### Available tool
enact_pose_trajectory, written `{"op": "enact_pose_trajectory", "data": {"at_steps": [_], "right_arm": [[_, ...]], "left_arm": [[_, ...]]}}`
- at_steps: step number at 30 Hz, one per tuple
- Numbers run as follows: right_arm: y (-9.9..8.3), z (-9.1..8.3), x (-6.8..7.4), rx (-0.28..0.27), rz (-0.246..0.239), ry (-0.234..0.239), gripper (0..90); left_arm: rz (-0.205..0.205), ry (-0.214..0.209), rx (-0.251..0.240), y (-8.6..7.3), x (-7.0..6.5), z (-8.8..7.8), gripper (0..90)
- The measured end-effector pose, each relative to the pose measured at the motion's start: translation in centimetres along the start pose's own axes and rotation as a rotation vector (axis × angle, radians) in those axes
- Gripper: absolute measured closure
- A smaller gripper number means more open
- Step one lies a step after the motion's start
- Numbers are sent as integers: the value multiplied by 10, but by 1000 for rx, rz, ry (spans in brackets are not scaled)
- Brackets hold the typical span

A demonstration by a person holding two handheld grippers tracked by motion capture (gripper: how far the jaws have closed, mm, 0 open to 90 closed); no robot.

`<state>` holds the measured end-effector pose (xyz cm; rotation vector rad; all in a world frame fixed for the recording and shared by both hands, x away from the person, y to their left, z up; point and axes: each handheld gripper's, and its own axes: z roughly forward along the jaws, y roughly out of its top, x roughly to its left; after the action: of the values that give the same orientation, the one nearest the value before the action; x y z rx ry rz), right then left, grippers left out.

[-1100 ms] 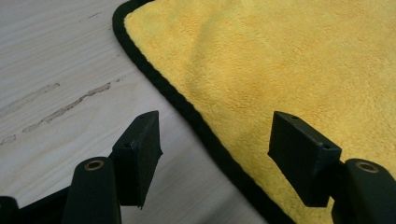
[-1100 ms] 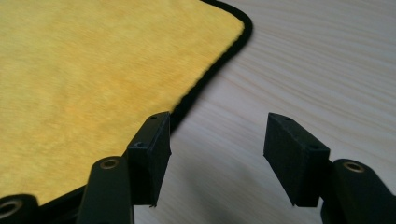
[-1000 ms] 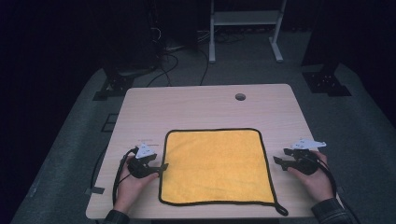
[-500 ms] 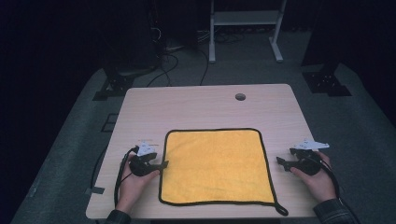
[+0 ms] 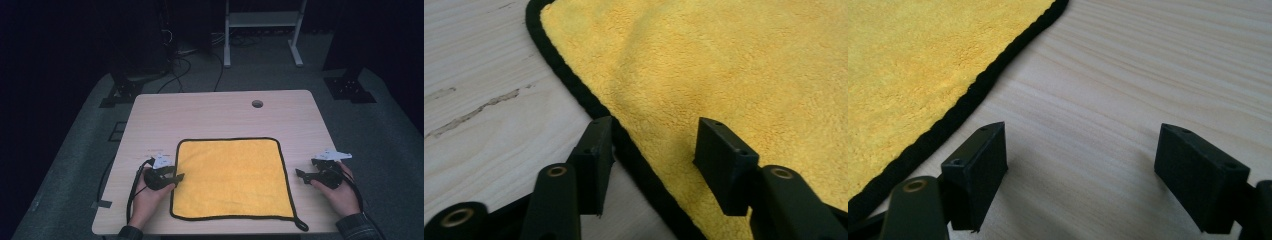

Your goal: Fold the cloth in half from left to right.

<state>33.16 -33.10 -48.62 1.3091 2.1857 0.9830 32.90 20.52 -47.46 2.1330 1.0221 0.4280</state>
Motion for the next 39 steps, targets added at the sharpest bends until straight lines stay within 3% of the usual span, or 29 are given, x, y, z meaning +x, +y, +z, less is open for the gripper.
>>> {"op": "enact_pose_trajectory", "data": {"at_steps": [5, 14, 21, 27, 29, 36, 39], "right_arm": [[0, 0, 0, 0, -1, 0, 199], [0, 0, 0, 0, 0, 0, 199], [0, 0, 0, 1, 0, 0, 199], [0, 0, 1, 1, 0, 0, 198], [0, 0, 1, 1, 1, -1, 198], [0, -1, 1, 1, 3, -1, 198], [0, -1, 1, 1, 2, -1, 198]], "left_arm": [[1, -4, -20, -1, -3, 0, 562], [-11, -37, -33, -2, -4, 2, 825], [-61, -70, -38, 0, 0, 1, 844], [-96, -135, -128, 10, 1, -8, 844], [-98, -143, -137, 12, 1, -9, 845], [-112, -229, -198, 28, -7, -11, 845], [-106, -243, -205, 33, -11, -9, 845]]}}
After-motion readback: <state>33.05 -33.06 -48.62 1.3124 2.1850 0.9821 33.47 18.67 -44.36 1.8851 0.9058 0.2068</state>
